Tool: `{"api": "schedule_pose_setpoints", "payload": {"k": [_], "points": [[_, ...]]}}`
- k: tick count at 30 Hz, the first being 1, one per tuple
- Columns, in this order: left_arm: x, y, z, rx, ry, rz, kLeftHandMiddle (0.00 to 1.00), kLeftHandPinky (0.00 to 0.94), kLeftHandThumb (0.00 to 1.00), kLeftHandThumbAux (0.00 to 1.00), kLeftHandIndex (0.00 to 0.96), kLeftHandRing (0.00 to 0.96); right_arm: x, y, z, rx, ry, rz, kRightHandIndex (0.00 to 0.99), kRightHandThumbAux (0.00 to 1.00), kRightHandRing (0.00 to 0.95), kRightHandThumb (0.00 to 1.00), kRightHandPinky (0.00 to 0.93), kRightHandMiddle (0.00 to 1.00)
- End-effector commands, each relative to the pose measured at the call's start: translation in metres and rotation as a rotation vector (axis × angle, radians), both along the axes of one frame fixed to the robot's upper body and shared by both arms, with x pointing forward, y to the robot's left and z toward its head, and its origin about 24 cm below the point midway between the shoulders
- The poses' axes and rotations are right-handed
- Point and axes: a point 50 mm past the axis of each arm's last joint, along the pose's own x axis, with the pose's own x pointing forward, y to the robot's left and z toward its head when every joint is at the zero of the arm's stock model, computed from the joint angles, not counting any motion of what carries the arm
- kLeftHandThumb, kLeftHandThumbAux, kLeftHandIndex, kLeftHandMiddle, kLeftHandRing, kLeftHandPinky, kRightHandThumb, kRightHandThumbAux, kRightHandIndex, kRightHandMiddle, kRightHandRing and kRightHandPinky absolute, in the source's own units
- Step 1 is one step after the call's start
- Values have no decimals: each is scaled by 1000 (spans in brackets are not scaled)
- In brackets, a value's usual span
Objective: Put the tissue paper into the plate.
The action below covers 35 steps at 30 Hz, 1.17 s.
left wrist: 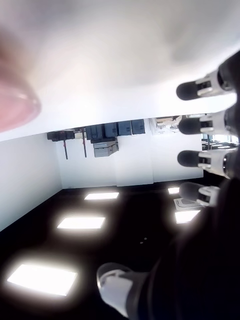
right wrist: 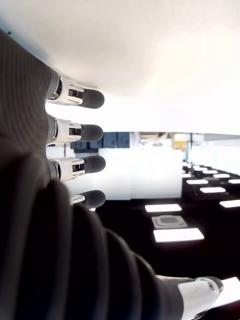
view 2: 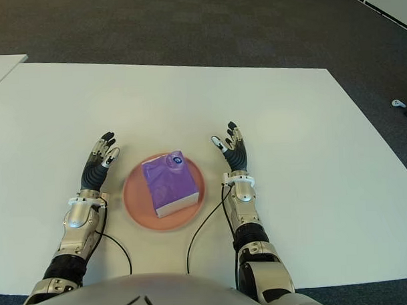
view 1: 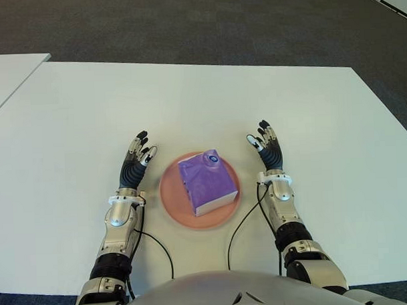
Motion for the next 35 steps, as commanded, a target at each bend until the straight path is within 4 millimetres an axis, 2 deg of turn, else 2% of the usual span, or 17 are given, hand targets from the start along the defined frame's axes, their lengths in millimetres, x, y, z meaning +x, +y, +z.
{"api": "schedule_pose_setpoints", "payload": {"k": [1,16,35], "points": [[-19,0,-24,-3,139,-2,0,0,0,417,0,0,-43,-7,-51,2,260,-9,0,559,0,0,0,0],[-19,0,-24,-1,142,7,0,0,0,417,0,0,-52,-25,-54,1,276,13,0,588,0,0,0,0],[-19,2,-23,-2,138,3,0,0,0,421,0,0,-68,-30,-55,19,271,21,0,600,0,0,0,0]]}}
